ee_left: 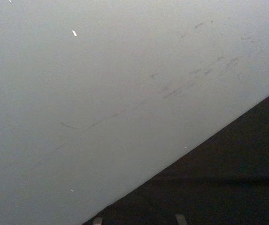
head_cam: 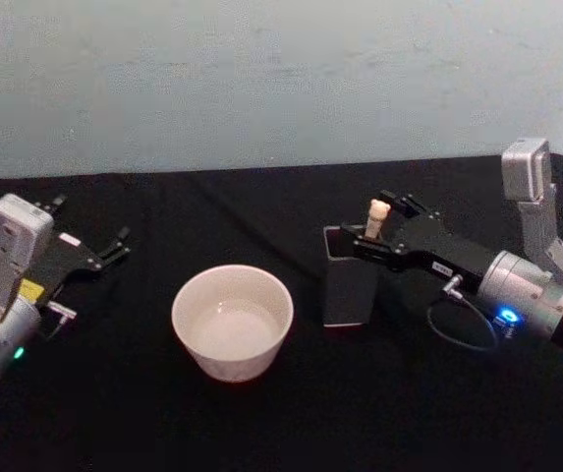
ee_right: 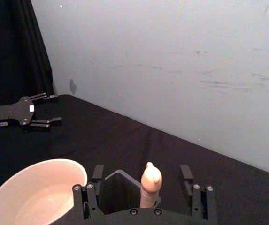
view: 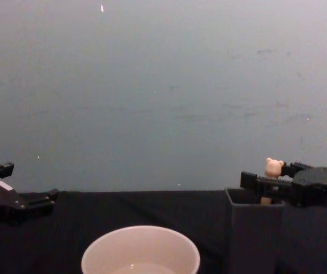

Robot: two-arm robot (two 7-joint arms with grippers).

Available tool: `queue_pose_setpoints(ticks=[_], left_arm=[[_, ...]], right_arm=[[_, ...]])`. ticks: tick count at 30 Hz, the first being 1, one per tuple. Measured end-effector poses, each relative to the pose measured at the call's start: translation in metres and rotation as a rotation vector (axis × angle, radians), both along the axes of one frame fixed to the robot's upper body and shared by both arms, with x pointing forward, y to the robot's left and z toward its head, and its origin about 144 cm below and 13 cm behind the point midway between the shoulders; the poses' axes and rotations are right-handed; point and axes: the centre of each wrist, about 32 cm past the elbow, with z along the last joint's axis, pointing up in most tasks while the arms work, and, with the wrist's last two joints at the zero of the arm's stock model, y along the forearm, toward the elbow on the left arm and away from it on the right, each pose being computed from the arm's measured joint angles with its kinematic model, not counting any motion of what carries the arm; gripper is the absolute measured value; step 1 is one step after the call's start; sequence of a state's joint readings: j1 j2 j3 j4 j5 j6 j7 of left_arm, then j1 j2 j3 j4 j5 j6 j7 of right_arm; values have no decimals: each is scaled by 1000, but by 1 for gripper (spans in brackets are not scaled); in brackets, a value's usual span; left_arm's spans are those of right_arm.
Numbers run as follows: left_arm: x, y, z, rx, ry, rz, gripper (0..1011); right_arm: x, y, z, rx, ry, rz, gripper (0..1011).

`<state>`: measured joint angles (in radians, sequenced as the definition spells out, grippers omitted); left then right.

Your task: Pick up the stirring spoon with one hand, stir inside the cup, then place it back in its original position.

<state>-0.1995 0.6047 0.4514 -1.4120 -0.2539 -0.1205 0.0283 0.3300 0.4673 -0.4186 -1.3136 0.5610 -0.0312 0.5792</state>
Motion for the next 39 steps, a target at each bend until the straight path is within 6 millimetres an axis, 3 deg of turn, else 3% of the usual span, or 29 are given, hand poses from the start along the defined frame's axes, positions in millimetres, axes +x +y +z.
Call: queue_pose_setpoints(ticks=[4, 15, 27, 39], left_arm=[[0, 0, 0, 0, 0, 0, 1001], [0, 0, 0, 0, 0, 0, 1001], [0, 0, 0, 0, 0, 0, 1001], [0, 0, 0, 0, 0, 0, 1001]], right_arm=[[0, 0, 0, 1, 0, 0, 958], [0, -1, 0, 2, 1, -1, 683], [0, -1, 0, 3, 2, -1, 252], [0, 0, 0, 4, 1, 0, 212]])
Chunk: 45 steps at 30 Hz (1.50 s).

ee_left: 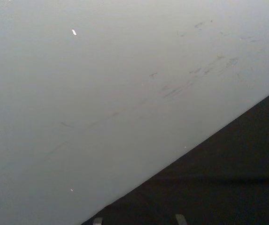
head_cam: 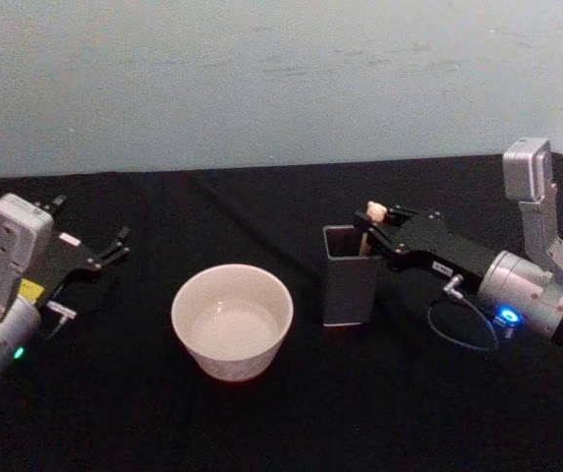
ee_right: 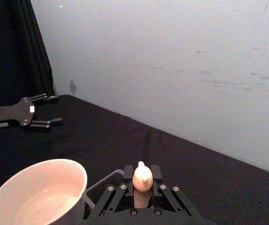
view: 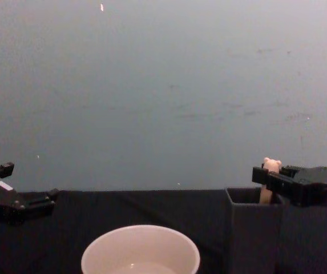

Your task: Pick up the stirring spoon with one hand, stir inside the cup, then place it back in its original position.

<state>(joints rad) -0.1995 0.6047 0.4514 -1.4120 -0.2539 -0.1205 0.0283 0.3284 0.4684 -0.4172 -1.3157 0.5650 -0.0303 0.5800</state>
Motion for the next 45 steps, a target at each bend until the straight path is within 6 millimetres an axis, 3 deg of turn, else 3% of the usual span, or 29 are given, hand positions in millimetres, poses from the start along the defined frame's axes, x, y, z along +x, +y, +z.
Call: queue_pose_setpoints(ticks=[10, 33, 45], left_arm=[[0, 0, 0, 0, 0, 0, 1001], [0, 0, 0, 0, 0, 0, 1001], [0, 0, 0, 0, 0, 0, 1001]], right_arm=[[-2, 4, 11, 8, -38, 15, 212], [-12, -2, 61, 128, -225, 6, 212], [-2, 14, 64, 145, -262, 44, 212]])
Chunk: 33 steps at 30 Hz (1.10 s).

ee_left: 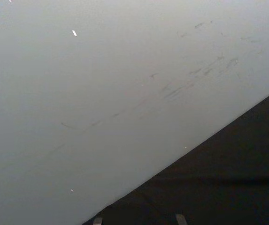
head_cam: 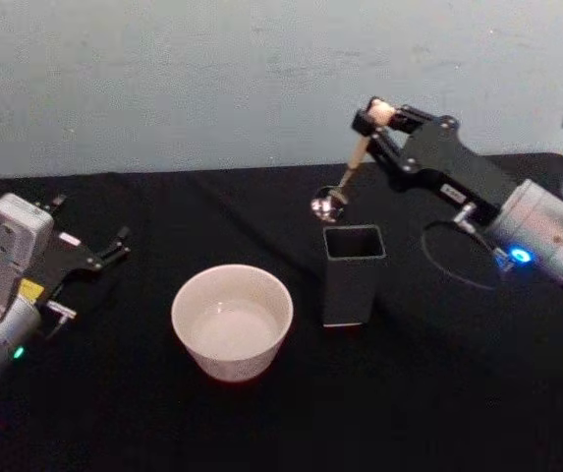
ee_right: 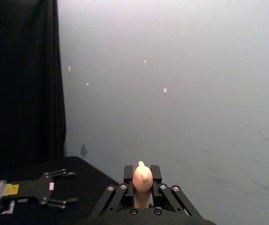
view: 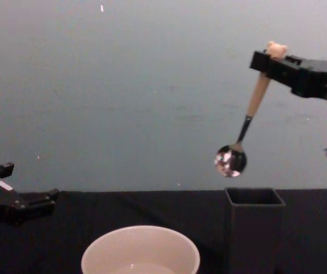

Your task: Pick up the stirring spoon with one hand, stir inside the cup, then place it back in its original position.

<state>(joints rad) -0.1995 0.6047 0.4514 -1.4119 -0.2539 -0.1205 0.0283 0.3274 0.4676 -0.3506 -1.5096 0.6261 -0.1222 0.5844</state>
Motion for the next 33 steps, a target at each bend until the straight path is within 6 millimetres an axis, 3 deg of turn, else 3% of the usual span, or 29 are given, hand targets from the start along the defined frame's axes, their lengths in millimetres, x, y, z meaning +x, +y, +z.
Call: queue_pose_setpoints(ticks=[17, 33], left_arm=[[0, 0, 0, 0, 0, 0, 1001], [0, 0, 0, 0, 0, 0, 1001]], right_arm=[[27, 55, -14, -80, -14, 152, 212], [35, 87, -40, -148, 6, 234, 212]])
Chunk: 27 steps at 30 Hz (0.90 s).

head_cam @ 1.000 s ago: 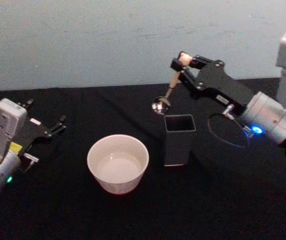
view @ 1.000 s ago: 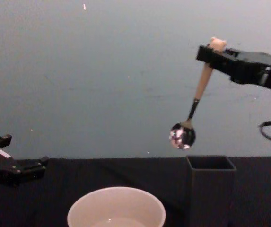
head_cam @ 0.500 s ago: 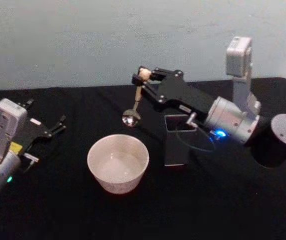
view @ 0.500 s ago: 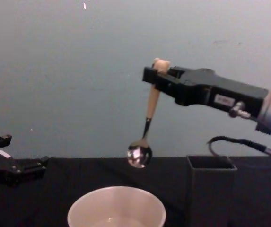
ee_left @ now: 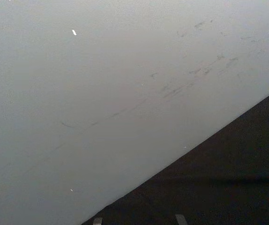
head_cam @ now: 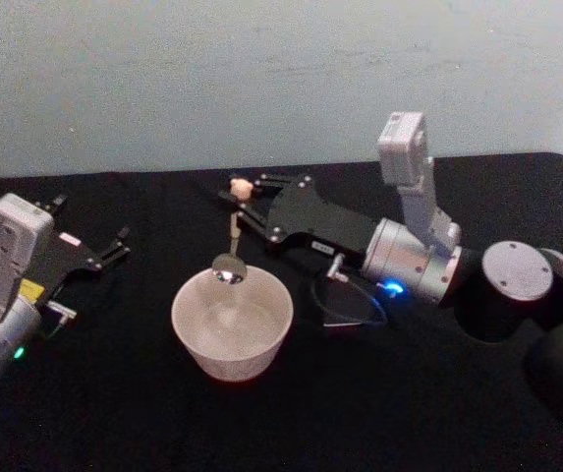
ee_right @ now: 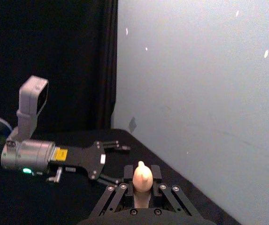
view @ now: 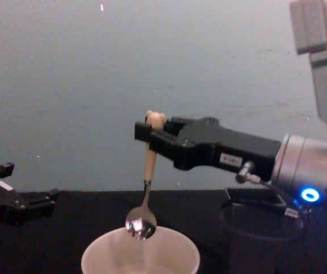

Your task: Pick up the stirring spoon with one hand, stir inside the cup, then place it back in its original position.

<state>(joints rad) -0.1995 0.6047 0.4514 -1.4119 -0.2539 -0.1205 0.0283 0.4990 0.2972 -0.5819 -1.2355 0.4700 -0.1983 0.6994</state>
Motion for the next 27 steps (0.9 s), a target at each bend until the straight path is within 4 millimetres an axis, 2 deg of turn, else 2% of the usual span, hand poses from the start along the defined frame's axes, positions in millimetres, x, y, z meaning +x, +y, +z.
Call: queue_pose_setpoints(ticks=[13, 27], left_arm=[[0, 0, 0, 0, 0, 0, 1001], [0, 0, 0, 0, 0, 0, 1001]], right_arm=[[6, 13, -24, -52, 20, -15, 212], [5, 13, -30, -64, 40, -4, 212]])
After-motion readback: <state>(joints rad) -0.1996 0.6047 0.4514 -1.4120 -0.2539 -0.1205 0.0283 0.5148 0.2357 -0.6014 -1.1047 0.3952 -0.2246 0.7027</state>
